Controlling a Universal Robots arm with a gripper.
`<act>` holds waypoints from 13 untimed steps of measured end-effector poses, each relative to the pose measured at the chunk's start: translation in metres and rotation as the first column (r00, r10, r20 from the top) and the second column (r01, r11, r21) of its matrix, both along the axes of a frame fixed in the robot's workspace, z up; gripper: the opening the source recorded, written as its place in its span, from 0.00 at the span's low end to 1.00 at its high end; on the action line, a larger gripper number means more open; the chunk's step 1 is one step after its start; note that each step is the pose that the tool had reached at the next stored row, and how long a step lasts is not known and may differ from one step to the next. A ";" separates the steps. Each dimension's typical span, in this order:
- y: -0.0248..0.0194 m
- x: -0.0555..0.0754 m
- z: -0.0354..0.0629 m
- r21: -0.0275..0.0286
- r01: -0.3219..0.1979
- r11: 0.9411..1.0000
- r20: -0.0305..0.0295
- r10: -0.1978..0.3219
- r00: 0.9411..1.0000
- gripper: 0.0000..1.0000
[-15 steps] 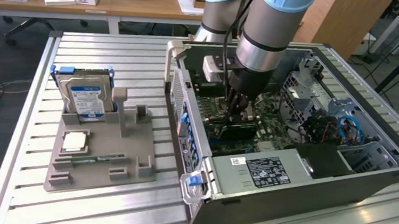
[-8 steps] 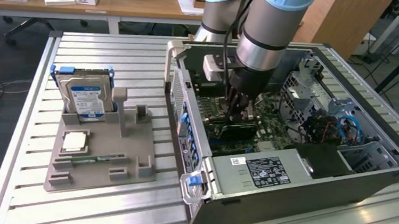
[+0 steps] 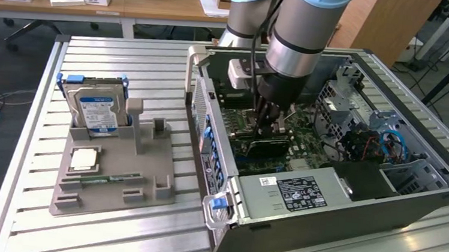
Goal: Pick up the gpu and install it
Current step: 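Press down on the gpu until it lock into place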
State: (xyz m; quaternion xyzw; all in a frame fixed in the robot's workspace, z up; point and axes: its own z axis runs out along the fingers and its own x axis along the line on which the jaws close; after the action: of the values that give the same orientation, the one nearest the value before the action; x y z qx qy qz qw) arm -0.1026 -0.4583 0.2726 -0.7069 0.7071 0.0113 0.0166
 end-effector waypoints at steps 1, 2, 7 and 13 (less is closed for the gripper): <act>0.0000 -0.004 0.0000 0.000 0.000 1.000 0.002 0.000 1.000 0.10; 0.0000 -0.007 0.0000 0.000 0.000 1.000 0.004 0.000 1.000 0.10; 0.0001 -0.018 0.0000 0.000 0.001 1.000 0.010 -0.001 1.000 0.10; 0.0000 -0.018 0.0056 0.000 0.000 1.000 0.010 0.000 1.000 0.10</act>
State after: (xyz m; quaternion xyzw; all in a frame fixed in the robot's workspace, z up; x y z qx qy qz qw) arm -0.1207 -0.4583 0.2782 -0.7068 0.7070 0.0078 0.0205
